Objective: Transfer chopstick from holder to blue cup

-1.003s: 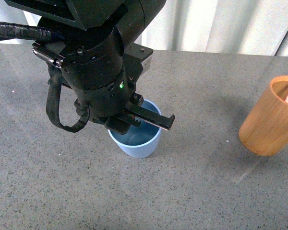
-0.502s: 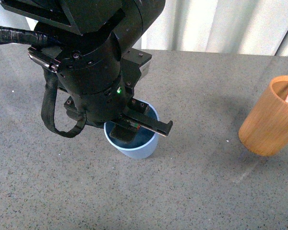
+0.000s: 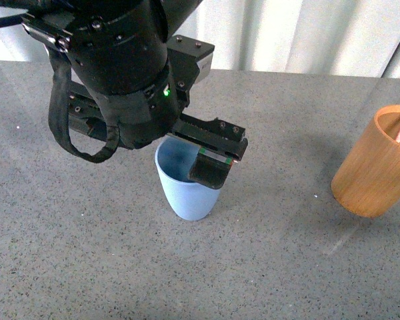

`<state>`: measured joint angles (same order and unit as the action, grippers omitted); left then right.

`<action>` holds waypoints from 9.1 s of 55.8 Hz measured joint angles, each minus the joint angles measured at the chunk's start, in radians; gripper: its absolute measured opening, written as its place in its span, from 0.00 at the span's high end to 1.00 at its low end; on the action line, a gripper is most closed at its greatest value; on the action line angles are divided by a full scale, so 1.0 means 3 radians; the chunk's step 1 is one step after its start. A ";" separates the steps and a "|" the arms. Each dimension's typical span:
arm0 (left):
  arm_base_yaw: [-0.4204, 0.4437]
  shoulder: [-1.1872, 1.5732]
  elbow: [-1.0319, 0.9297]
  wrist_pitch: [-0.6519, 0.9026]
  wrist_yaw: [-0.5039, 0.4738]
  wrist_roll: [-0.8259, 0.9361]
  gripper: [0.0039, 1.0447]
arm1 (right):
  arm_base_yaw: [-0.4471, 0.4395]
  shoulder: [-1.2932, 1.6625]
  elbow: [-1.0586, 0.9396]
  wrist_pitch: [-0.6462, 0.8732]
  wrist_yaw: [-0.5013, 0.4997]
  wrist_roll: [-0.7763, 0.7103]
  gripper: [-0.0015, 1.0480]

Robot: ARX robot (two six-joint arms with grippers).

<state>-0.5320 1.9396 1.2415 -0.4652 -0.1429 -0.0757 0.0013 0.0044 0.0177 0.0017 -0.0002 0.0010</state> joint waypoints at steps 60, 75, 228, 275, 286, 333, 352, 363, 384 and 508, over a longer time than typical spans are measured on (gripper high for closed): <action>0.1021 -0.2080 -0.2664 0.4491 -0.0276 0.0244 0.62 | 0.0000 0.0000 0.0000 0.0000 0.0004 0.0000 0.10; 0.1300 -0.2742 -0.3368 0.4494 0.0032 0.0243 0.97 | 0.0000 0.0000 0.0000 0.0000 0.0000 0.0000 0.10; 0.1766 -0.6455 -0.4077 0.1553 0.0476 0.0240 0.06 | -0.0642 0.4594 0.0637 0.3342 -0.0718 -0.0079 0.10; 0.1766 -0.6455 -0.4077 0.1553 0.0476 0.0240 0.06 | 0.0005 0.6284 0.1803 0.3981 -0.0460 0.0001 0.10; 0.1766 -0.6455 -0.4077 0.1553 0.0476 0.0240 0.06 | 0.0094 0.6371 0.1906 0.3974 -0.0390 0.0018 0.27; 0.1766 -0.6455 -0.4077 0.1553 0.0476 0.0240 0.06 | 0.0111 0.6099 0.1606 0.4185 -0.0413 0.0005 0.97; 0.1766 -0.6455 -0.4077 0.1553 0.0476 0.0240 0.06 | 0.0479 0.5528 0.1485 0.4486 -0.0139 -0.0366 0.97; 0.1766 -0.6455 -0.4077 0.1553 0.0476 0.0240 0.06 | 0.0752 0.5072 0.1808 0.4116 0.0100 -0.0287 0.97; 0.1766 -0.6455 -0.4077 0.1553 0.0476 0.0240 0.06 | 0.1698 0.5313 0.2337 0.3759 0.0098 0.0149 0.97; 0.1766 -0.6456 -0.4077 0.1553 0.0483 0.0240 0.06 | 0.0726 0.3685 0.1403 0.1817 0.1003 0.0483 0.15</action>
<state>-0.0021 0.0029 0.0185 0.0006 0.0021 -0.0036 0.2192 1.1099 0.4385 0.5468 0.3008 0.1459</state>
